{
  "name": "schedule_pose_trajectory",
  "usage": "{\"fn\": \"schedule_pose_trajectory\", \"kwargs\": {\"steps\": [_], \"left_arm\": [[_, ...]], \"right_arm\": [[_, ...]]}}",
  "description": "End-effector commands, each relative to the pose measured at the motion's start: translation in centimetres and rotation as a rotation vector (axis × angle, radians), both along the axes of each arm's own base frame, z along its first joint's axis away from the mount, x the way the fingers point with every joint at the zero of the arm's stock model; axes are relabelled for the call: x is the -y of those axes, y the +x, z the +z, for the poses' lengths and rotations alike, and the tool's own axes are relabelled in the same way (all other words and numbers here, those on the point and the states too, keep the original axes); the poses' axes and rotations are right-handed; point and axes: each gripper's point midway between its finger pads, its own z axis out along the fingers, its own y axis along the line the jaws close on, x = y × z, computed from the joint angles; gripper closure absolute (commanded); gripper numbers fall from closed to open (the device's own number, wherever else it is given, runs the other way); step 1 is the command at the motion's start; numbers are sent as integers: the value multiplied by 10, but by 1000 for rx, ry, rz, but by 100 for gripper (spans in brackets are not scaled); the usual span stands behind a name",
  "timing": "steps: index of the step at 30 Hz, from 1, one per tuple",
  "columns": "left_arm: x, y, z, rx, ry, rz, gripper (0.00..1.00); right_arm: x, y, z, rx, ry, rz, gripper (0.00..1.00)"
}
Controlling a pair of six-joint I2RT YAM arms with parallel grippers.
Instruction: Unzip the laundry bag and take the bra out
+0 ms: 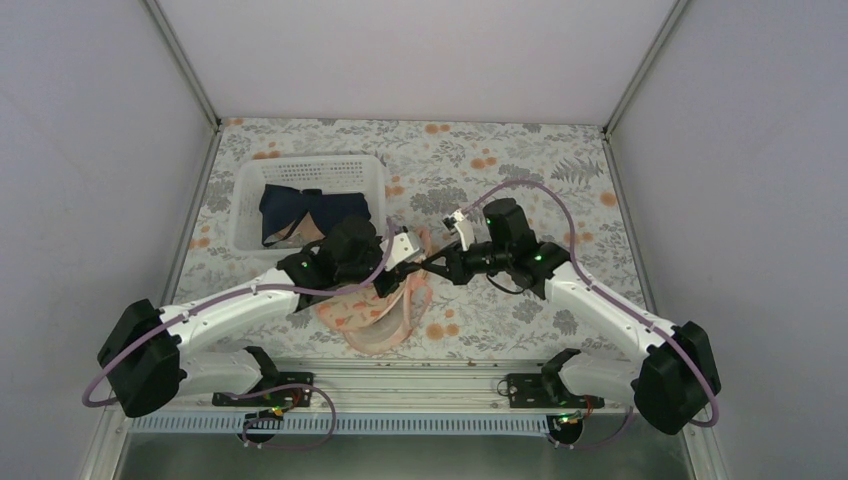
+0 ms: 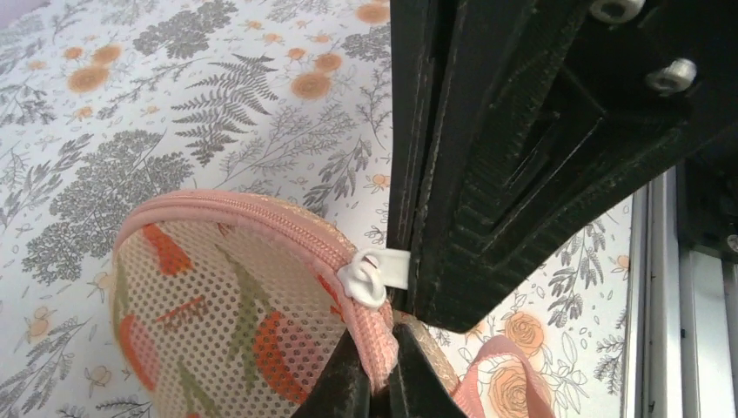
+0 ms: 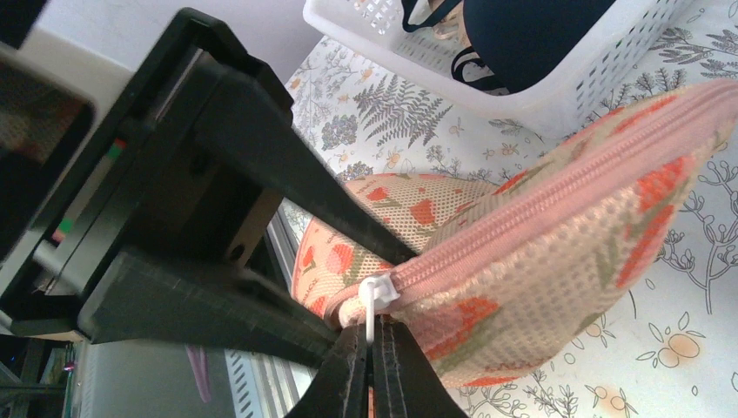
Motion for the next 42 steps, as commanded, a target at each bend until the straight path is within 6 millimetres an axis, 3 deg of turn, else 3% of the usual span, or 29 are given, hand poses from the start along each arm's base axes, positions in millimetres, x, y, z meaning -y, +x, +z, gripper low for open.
{"fn": "schedule_pose_trajectory", "kwargs": {"steps": [1, 8, 11, 17, 25, 36, 42], "left_arm": [[6, 0, 11, 101, 17, -58, 98], [2, -21, -7, 272, 134, -242, 98], [3, -28, -3, 298, 125, -287, 98], [9, -53, 11, 290, 46, -409, 98], [3, -63, 0, 283, 62, -451, 98], [8, -55, 19, 341, 36, -432, 98], [7, -49, 25, 349, 30, -398, 98]], "right_arm": [[12, 11, 0, 43, -36, -73, 97], [71, 51, -34, -45, -157, -316, 97], [85, 63, -42, -78, -155, -376, 96], [92, 71, -60, -131, -136, -407, 96], [107, 68, -91, -235, -97, -444, 96], [102, 58, -128, -359, -82, -432, 96], [98, 52, -136, -403, -63, -407, 96]]}}
